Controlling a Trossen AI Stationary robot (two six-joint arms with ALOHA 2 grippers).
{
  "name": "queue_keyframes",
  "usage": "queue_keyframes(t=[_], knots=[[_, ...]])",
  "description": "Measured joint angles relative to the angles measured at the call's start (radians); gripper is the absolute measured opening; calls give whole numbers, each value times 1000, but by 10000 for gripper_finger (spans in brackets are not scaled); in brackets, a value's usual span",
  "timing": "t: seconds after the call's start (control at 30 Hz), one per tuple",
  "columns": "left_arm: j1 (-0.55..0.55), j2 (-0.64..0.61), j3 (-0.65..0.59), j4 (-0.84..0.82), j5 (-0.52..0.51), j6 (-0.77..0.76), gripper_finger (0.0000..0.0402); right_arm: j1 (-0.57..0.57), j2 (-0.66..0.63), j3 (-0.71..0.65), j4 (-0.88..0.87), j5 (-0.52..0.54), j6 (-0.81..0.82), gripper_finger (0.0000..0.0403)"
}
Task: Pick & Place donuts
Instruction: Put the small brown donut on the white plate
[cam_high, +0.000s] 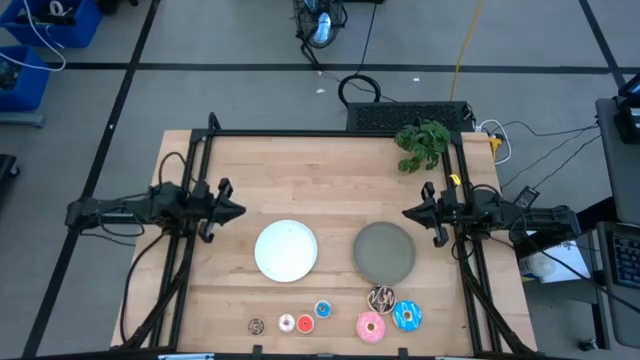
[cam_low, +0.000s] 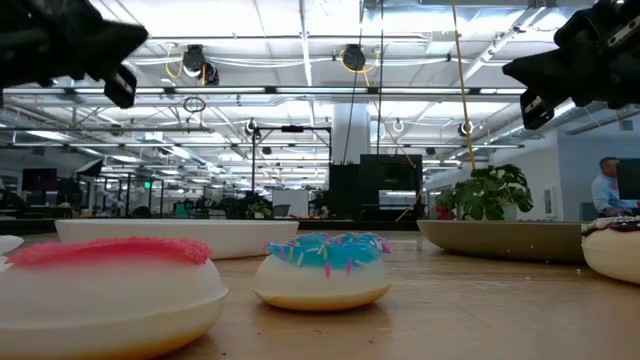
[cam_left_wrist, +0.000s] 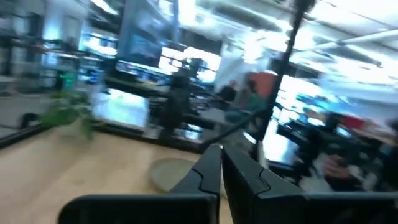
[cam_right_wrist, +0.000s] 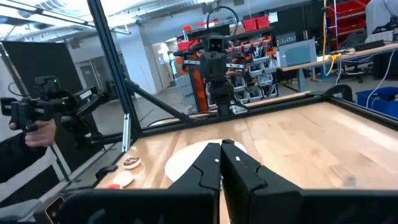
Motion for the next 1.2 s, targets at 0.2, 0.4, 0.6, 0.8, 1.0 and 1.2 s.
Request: queue_keyframes(t=[0.2, 0.4, 0.6, 0.8, 1.0, 1.2], knots=[[-194, 203, 153, -91, -256, 7, 21, 0, 0, 0, -11, -1, 5, 0], [-388, 494, 486, -501, -596, -71, 21, 0, 0, 0, -14, -2, 5, 0], [-541, 725, 771, -746, -670, -178, 21, 0, 0, 0, -14, -3, 7, 0], [-694, 968, 1047, -969, -727, -344, 16, 0, 1, 0, -16, -4, 7, 0], [-777, 1284, 1327, -1210, -634, -467, 6, 0, 1, 0, -14, -3, 7, 0], [-821, 1571, 1544, -1403, -465, -471, 5, 0, 1, 0, -14, -2, 2, 0]])
